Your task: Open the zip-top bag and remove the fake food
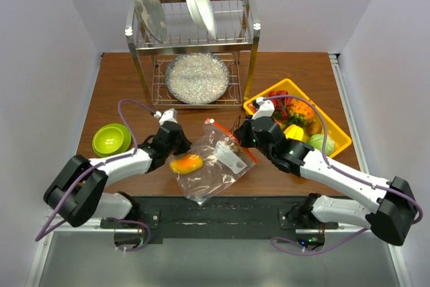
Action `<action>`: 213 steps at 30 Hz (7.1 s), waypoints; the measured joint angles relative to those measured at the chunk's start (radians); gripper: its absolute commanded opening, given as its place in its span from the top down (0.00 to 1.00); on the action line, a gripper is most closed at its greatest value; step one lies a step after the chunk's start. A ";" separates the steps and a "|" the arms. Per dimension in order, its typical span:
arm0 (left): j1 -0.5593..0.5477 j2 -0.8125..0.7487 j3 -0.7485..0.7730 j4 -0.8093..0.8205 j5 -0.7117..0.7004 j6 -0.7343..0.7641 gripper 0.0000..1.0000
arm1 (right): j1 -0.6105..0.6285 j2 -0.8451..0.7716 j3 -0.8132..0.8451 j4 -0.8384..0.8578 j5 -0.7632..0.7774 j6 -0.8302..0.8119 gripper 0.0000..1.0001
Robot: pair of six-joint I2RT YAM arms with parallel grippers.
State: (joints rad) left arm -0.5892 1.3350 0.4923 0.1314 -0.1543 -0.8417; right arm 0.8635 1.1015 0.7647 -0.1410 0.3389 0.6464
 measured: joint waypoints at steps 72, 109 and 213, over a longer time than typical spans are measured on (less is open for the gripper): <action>-0.156 -0.121 -0.063 -0.150 0.146 0.080 1.00 | -0.331 0.098 0.254 -0.129 -0.006 -0.099 1.00; -0.156 -0.204 -0.063 -0.135 0.283 0.164 1.00 | -0.682 0.365 0.505 -0.766 0.310 -0.226 0.87; 0.002 -0.302 0.169 -0.513 -0.066 0.054 1.00 | -0.146 0.549 0.148 -0.106 -0.332 -0.084 1.00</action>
State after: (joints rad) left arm -0.5869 1.0332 0.6609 -0.3820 -0.2203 -0.7879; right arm 0.7174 1.6501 0.9123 -0.2470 0.0067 0.5625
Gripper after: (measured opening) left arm 0.018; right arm 0.011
